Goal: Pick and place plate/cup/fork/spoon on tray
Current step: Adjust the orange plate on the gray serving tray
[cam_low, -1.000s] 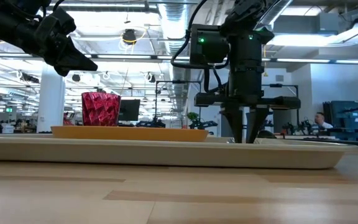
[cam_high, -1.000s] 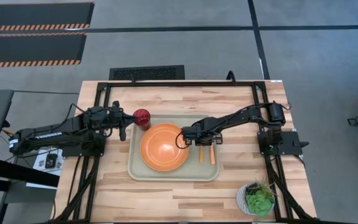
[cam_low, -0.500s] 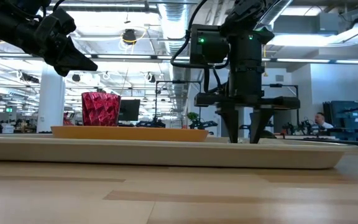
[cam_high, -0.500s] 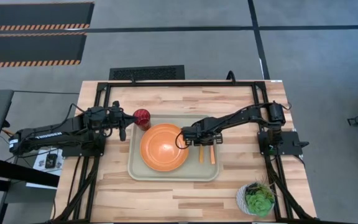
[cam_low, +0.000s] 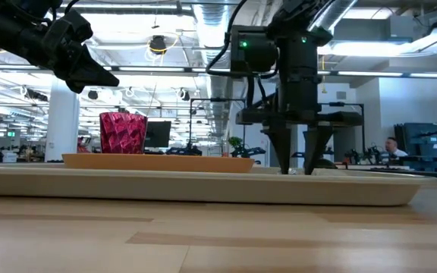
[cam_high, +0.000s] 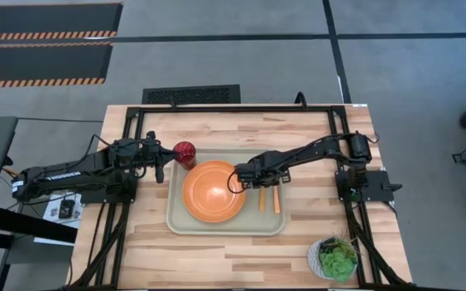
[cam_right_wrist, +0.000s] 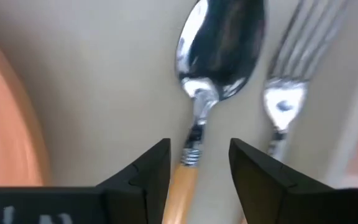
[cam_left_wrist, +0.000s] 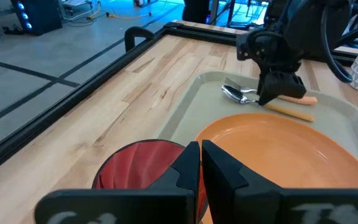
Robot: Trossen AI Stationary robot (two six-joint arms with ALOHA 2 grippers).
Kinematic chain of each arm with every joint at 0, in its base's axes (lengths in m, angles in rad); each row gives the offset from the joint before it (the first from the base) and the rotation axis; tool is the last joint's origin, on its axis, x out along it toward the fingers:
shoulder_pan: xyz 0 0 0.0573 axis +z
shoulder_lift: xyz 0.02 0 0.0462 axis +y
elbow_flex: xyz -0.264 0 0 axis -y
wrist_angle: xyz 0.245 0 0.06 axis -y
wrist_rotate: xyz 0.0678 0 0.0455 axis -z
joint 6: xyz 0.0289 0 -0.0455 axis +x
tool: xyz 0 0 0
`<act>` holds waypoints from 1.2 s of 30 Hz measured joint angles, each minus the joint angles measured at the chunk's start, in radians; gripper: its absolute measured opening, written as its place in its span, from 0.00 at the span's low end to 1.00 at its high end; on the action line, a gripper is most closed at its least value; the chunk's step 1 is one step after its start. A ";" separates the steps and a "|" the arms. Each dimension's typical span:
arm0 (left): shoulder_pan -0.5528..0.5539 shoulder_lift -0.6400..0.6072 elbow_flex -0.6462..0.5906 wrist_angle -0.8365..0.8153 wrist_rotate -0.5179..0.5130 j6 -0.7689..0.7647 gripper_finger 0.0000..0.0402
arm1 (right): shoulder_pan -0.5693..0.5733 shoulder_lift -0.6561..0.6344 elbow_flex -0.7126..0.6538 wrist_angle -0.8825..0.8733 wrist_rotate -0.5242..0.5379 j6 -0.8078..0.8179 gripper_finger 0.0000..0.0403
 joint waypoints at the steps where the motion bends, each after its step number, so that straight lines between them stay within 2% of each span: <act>1: 0.000 0.000 0.000 0.000 0.000 0.000 0.02 | 0.000 0.000 0.008 -0.016 0.008 -0.011 0.46; 8: 0.000 0.000 0.000 0.000 0.000 0.000 0.02 | -0.009 0.000 0.055 -0.046 0.012 -0.196 0.42; 13: 0.000 0.000 0.000 0.000 0.000 0.000 0.02 | -0.010 -0.002 0.086 -0.030 0.006 -0.389 0.29; 21: 0.000 0.000 0.000 0.001 -0.001 0.007 0.02 | 0.002 -0.004 0.098 0.354 -0.041 -0.744 0.03; 25: 0.000 0.000 0.000 0.003 -0.001 0.007 0.02 | 0.024 0.000 0.099 0.449 -0.046 -0.895 0.04; 29: 0.000 0.000 0.000 0.006 -0.002 0.007 0.02 | 0.031 0.000 0.099 0.405 -0.053 -0.909 0.06; 36: 0.000 0.000 0.000 0.020 -0.003 0.007 0.02 | 0.030 0.000 0.098 0.392 -0.055 -0.969 0.03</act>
